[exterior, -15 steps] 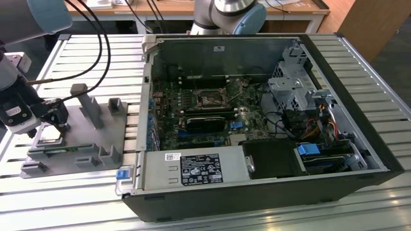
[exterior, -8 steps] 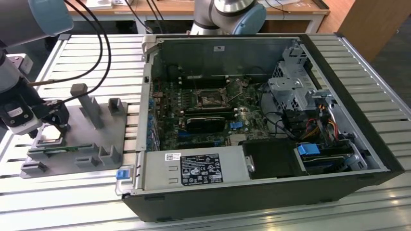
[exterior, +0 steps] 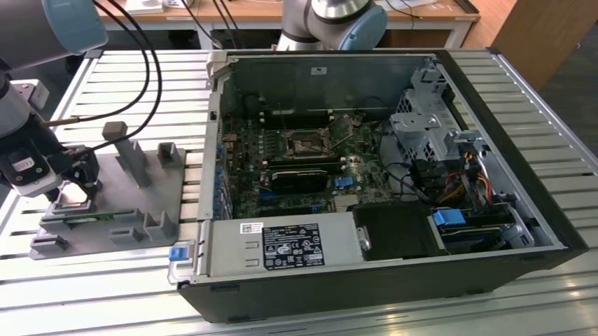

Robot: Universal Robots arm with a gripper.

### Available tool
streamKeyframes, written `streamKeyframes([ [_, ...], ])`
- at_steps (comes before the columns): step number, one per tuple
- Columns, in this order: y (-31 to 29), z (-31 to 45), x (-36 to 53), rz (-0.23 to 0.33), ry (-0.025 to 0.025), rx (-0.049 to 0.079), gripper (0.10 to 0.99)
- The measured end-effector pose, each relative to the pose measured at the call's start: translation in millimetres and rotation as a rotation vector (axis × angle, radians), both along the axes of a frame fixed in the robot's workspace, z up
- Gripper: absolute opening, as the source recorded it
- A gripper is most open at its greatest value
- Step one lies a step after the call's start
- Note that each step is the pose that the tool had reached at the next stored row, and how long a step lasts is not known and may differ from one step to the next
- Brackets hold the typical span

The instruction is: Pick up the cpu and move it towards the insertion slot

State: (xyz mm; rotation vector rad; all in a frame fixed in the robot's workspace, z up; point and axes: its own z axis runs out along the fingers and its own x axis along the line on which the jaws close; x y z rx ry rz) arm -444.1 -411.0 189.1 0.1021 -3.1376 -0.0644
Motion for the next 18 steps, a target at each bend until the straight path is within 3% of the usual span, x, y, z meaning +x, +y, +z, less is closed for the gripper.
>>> streamKeyframes([
  [18,2.1,-4.6,-1.2,0.0,0.0003,0.006,0.604],
])
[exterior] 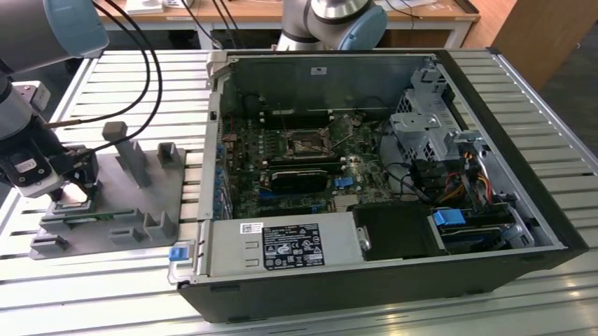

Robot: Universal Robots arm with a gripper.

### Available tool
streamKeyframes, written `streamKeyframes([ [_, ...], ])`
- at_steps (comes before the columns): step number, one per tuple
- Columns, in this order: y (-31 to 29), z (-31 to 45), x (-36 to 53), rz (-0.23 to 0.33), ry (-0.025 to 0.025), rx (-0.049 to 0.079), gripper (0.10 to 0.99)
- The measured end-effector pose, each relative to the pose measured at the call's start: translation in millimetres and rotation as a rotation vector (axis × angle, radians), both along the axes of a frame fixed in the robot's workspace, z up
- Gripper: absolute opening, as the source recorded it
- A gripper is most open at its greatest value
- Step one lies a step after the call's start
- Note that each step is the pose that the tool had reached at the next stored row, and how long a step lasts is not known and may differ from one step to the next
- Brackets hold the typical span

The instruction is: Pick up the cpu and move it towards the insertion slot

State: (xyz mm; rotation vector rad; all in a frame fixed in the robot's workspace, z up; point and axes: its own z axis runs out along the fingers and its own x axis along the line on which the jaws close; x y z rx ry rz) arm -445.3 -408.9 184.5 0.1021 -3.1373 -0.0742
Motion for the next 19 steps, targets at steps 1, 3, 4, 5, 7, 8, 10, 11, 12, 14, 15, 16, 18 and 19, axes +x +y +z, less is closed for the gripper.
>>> streamKeyframes([
  [1,0.0,-0.1,0.0,0.0,0.0,0.0,0.541],
  [3,0.0,-0.2,0.0,0.0,-0.0002,0.001,0.541],
  [4,0.0,-0.3,0.0,0.0,-0.0002,0.001,0.541],
  [5,0.0,-0.2,0.0,0.0,-0.0001,0.001,0.541],
  [7,0.0,0.0,0.0,0.0,-0.0003,0.002,0.537],
  [8,0.0,0.5,0.0,0.0,-0.0005,0.003,0.537],
  [10,0.0,2.9,0.0,0.0,-0.0003,0.004,0.537],
  [11,0.0,4.4,0.0,0.0,-0.0003,0.004,0.537],
  [12,0.0,6.2,0.0,0.0,-0.0003,0.005,0.537],
  [14,0.0,9.8,0.0,0.0,-0.0001,0.006,0.537],
  [15,0.0,10.9,0.0,0.0,-0.0002,0.008,0.537],
  [16,0.0,12.2,0.0,0.0,-0.0002,0.009,0.537],
  [18,0.0,15.8,0.0,0.0,-0.0003,0.009,0.537],
  [19,0.0,18.3,0.0,0.0,-0.0002,0.009,0.537],
])
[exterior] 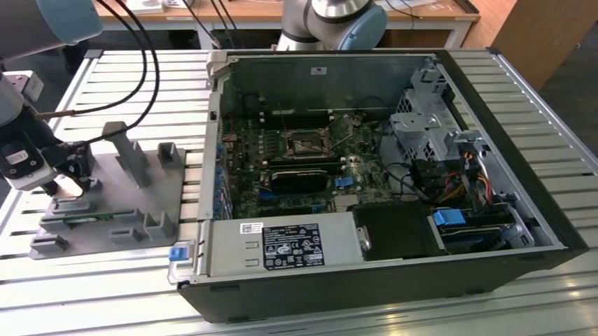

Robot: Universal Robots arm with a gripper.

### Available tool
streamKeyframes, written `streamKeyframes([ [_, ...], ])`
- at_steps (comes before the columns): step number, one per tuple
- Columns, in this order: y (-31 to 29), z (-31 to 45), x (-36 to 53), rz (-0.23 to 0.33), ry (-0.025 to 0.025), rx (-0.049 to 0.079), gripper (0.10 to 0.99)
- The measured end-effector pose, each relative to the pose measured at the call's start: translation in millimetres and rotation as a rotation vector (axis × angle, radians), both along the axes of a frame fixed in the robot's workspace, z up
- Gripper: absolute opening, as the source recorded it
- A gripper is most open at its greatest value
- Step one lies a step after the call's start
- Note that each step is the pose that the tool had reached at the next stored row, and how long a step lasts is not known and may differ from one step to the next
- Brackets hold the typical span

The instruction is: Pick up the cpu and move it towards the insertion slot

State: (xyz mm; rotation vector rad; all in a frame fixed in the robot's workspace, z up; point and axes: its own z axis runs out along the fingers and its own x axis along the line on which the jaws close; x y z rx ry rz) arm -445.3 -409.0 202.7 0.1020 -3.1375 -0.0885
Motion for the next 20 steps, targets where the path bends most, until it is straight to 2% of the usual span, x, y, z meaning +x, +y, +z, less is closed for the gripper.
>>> streamKeyframes([
  [4,0.0,6.0,0.0,0.0,0.0001,0.0,0.537],
  [10,0.0,10.4,0.0,0.0,0.0001,0.0,0.537],
  [20,0.0,13.1,0.0,0.0,-0.0001,0.0,0.537],
])
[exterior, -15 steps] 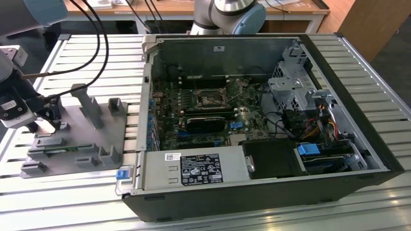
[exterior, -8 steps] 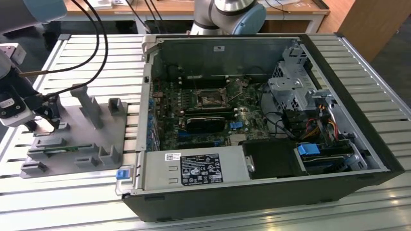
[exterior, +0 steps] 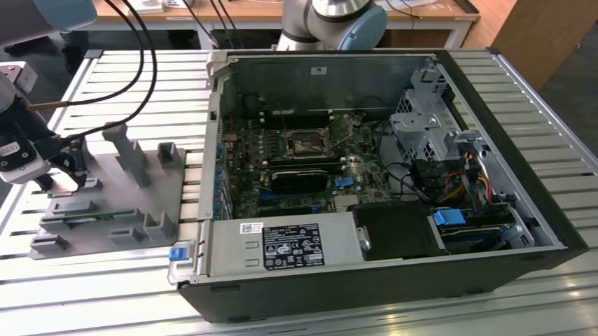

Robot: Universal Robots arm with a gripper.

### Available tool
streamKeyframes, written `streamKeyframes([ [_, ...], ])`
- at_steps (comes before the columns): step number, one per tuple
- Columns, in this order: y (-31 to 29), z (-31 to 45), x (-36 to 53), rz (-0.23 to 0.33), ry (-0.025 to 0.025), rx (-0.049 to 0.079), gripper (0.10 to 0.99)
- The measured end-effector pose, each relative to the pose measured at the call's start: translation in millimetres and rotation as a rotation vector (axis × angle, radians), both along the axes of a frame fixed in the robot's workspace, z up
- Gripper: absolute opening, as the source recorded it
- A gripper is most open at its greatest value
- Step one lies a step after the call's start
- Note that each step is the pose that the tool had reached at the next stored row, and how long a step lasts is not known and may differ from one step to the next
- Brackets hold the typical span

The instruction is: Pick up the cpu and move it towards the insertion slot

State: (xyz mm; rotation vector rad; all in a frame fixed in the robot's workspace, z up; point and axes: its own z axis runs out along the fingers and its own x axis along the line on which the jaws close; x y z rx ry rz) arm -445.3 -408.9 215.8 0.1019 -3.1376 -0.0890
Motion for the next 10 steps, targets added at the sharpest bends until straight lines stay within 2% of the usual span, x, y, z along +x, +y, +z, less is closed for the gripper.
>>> streamKeyframes([
  [10,0.0,3.1,0.0,0.0,-0.0001,0.0,0.537],
])
